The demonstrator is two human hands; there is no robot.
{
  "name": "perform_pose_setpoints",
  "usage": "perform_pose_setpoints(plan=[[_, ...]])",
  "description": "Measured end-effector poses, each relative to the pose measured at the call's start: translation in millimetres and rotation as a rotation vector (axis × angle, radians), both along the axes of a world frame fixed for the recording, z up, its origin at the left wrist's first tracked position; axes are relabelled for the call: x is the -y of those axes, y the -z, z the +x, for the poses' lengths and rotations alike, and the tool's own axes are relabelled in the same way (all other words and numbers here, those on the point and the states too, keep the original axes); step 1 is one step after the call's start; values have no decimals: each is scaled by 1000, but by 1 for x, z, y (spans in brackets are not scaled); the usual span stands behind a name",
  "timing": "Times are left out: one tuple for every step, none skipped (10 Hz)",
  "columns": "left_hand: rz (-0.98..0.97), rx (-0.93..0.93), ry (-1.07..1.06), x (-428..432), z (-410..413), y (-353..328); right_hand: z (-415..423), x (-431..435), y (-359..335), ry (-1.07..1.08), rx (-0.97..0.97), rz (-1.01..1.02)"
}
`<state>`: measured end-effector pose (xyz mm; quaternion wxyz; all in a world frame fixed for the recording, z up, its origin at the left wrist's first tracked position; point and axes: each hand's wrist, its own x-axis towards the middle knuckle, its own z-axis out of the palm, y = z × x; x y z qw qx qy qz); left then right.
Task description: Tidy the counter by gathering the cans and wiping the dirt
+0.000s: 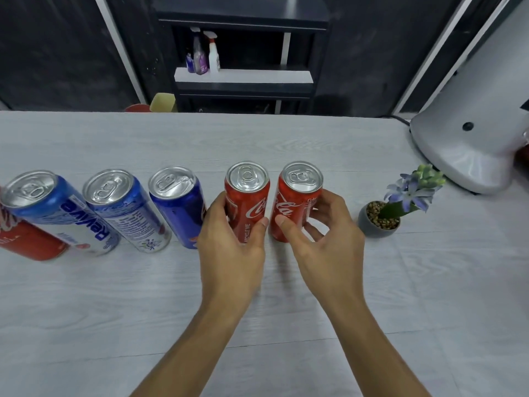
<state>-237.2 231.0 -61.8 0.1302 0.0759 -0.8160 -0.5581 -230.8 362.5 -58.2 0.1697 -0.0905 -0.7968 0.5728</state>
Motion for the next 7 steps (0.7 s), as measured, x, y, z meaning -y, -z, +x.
perform_pose_setpoints(plan=[[-2, -3, -8, 0, 1, 1, 0, 2, 2, 3, -3, 8], [6, -11, -11, 0, 2, 2, 2, 2, 3, 16, -17, 19], [20, -25, -17, 0, 3, 3, 2, 3, 3, 18, -23, 32], [25, -28, -28, -1, 4, 5, 2, 4, 4, 25, -22, 51], [20, -36, -43, -3, 5, 6, 5, 4, 4, 26, -32, 50], [9, -27, -43, -3, 6, 5, 5, 4, 4, 23, -29, 40], [29, 13, -11, -2, 12, 5, 7, 1, 6, 20, 21, 83]])
